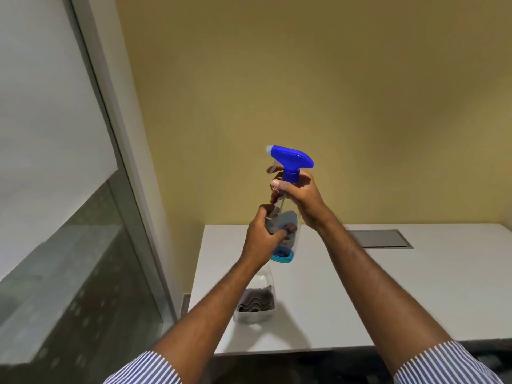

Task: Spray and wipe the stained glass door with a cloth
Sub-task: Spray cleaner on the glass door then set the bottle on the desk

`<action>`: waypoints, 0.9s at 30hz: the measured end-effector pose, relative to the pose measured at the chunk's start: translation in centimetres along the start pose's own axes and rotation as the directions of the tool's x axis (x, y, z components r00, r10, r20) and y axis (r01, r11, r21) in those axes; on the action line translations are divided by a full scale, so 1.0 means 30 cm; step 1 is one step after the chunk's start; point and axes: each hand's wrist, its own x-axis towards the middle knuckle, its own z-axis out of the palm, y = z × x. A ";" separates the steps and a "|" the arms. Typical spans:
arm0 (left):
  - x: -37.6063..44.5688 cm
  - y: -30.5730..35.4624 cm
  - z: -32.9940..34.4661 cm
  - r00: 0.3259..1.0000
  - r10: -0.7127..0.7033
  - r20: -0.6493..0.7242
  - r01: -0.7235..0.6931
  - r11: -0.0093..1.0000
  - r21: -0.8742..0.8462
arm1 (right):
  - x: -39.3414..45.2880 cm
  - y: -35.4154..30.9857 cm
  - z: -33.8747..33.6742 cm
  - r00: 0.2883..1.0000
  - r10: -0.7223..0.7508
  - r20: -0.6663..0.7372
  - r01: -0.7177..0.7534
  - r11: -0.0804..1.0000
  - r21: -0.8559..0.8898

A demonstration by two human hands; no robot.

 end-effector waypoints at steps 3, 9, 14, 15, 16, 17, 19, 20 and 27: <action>0.094 -0.050 0.074 0.997 -0.070 0.020 0.070 0.997 0.013 | 0.058 0.086 -0.081 1.000 0.006 -0.023 -0.007 1.000 -0.015; 0.290 -0.157 0.216 0.984 -0.177 0.035 0.172 0.978 0.122 | 0.176 0.297 -0.269 0.998 0.058 0.012 -0.057 0.992 -0.116; 0.437 -0.264 0.323 0.962 -0.271 -0.024 0.269 0.932 0.243 | 0.264 0.488 -0.407 0.989 0.123 0.082 -0.106 0.977 -0.185; 0.462 -0.292 0.342 0.956 -0.292 -0.035 0.291 0.920 0.262 | 0.278 0.531 -0.428 0.985 0.141 0.102 -0.120 0.974 -0.195; 0.485 -0.322 0.360 0.948 -0.315 -0.045 0.315 0.908 0.276 | 0.289 0.571 -0.444 0.979 0.164 0.119 -0.138 0.970 -0.198; 0.504 -0.354 0.375 0.940 -0.337 -0.052 0.337 0.897 0.287 | 0.296 0.613 -0.459 0.973 0.190 0.130 -0.163 0.967 -0.194; 0.538 -0.419 0.398 0.926 -0.374 -0.050 0.371 0.874 0.313 | 0.305 0.687 -0.476 0.960 0.246 0.133 -0.220 0.958 -0.186; 0.554 -0.450 0.405 0.920 -0.389 -0.048 0.383 0.864 0.326 | 0.308 0.722 -0.482 0.953 0.271 0.135 -0.246 0.953 -0.177; 0.605 -0.678 0.425 0.878 -0.478 -0.001 0.446 0.820 0.359 | 0.315 0.983 -0.495 0.880 0.453 0.144 -0.423 0.884 -0.199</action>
